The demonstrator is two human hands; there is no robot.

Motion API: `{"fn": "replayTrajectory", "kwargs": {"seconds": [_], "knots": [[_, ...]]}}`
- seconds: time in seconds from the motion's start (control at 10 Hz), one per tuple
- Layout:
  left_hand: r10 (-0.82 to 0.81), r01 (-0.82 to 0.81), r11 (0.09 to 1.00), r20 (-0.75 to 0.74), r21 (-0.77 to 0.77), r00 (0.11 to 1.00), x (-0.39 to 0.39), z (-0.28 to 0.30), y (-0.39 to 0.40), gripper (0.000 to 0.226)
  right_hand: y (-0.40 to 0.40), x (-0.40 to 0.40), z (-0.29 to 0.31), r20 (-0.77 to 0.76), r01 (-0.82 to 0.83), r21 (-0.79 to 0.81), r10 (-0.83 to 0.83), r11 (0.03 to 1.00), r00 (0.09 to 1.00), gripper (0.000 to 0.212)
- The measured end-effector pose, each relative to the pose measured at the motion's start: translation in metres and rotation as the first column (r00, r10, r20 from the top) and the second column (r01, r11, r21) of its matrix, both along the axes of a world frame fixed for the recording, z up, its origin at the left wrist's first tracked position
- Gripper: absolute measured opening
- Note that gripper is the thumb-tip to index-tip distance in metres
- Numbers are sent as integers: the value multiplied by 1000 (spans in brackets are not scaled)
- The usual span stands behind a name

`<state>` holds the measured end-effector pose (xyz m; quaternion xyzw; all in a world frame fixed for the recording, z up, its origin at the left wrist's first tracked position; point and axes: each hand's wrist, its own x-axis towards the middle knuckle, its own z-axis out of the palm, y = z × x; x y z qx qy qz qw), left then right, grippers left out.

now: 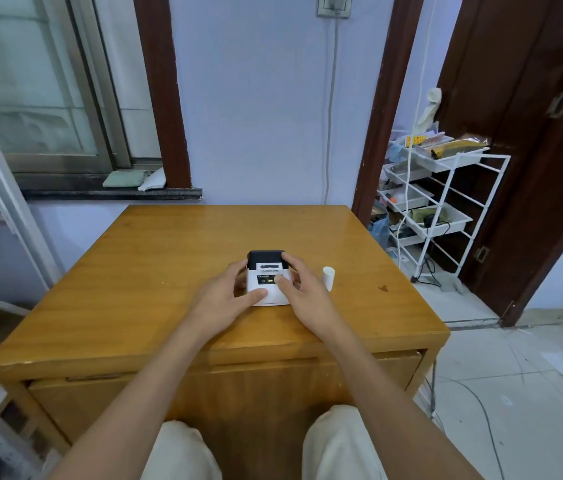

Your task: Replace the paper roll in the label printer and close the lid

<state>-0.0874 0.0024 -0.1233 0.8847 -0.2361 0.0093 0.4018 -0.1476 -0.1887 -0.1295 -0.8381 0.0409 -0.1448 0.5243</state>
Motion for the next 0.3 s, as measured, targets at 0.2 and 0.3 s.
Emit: {"fn": "replayTrajectory", "kwargs": {"seconds": [0.2,0.3], "knots": [[19,-20,1000,87,13,996,-20,-8,10,63,5,-17,6,-11,-2,22,2,1000,1000,62],[13,-42,987,180,155,984,-36,-13,11,65,9,-22,4,27,-28,16,27,999,999,67]]}}
